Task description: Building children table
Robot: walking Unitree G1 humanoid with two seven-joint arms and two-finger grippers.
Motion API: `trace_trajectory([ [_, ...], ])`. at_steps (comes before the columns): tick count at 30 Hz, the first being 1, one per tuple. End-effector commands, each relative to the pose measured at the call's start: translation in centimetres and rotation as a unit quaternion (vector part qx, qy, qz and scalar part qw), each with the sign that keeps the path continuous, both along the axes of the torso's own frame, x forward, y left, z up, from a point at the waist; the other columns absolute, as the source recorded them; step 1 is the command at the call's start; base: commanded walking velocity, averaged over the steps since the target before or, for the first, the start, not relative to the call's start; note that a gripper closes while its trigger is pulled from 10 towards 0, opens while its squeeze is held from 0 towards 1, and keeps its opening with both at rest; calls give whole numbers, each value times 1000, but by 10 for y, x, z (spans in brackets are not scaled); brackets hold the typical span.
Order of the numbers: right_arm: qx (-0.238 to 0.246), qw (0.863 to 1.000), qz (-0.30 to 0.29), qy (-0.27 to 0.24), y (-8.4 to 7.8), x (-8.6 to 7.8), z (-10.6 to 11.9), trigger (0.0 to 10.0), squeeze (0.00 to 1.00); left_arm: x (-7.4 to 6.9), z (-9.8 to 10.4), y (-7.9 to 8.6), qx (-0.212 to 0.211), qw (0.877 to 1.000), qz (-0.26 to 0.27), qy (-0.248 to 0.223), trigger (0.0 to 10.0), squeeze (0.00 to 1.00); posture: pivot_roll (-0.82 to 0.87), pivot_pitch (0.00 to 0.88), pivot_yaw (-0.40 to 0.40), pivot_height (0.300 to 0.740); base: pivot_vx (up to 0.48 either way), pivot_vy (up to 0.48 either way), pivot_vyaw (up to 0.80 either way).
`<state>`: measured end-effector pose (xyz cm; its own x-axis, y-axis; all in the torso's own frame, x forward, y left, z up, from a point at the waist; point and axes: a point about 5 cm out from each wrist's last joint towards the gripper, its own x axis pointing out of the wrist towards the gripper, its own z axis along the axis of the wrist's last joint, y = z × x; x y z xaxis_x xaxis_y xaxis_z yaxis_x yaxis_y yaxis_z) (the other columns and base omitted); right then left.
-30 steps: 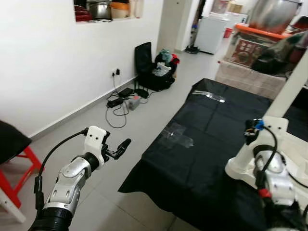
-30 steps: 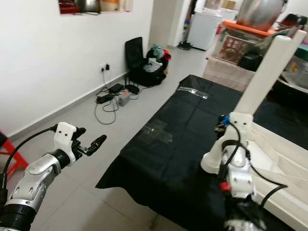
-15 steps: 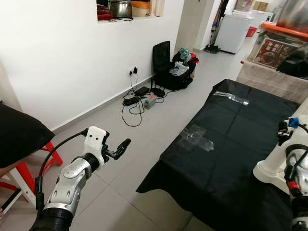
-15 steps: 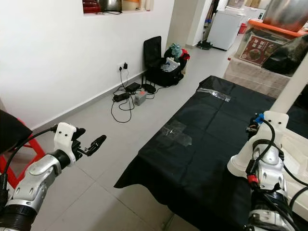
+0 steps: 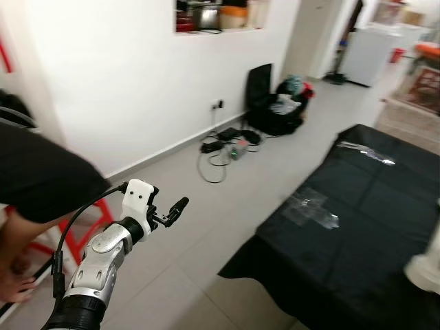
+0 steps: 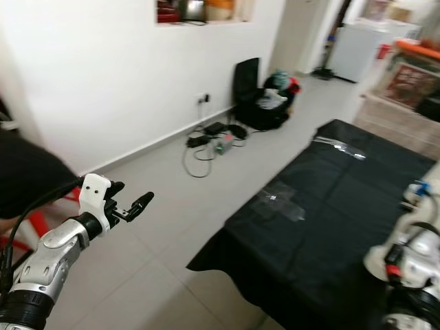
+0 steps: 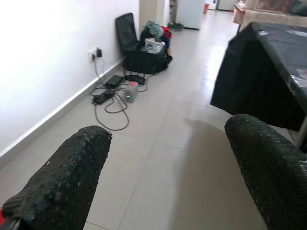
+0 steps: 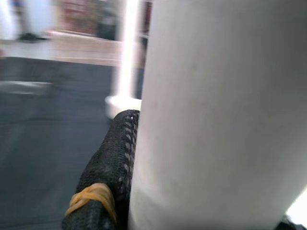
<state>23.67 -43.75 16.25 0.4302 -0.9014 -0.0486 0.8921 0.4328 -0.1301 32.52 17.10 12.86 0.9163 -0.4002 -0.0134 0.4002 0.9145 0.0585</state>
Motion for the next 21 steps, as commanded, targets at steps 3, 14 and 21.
trace_trajectory([
  [3, 6, 990, -99, 100, -19, -39, -31, 0, 0, -3, -6, -2, 2, 1000, -5, 9, 10000, 0, 24, 0, -103, 740, 0, 0, 0],
  [14, -39, 979, -183, 84, -42, -53, 1, 0, 0, -4, -7, -2, 2, 1000, -4, 11, 10000, 0, 25, 0, -111, 740, 0, 0, 0],
  [21, -44, 998, -32, 33, -15, -2, 13, 10000, 0, -4, -7, -2, 1, 1000, -4, 12, 10000, 0, 23, 0, -108, 740, 0, 0, 0],
])
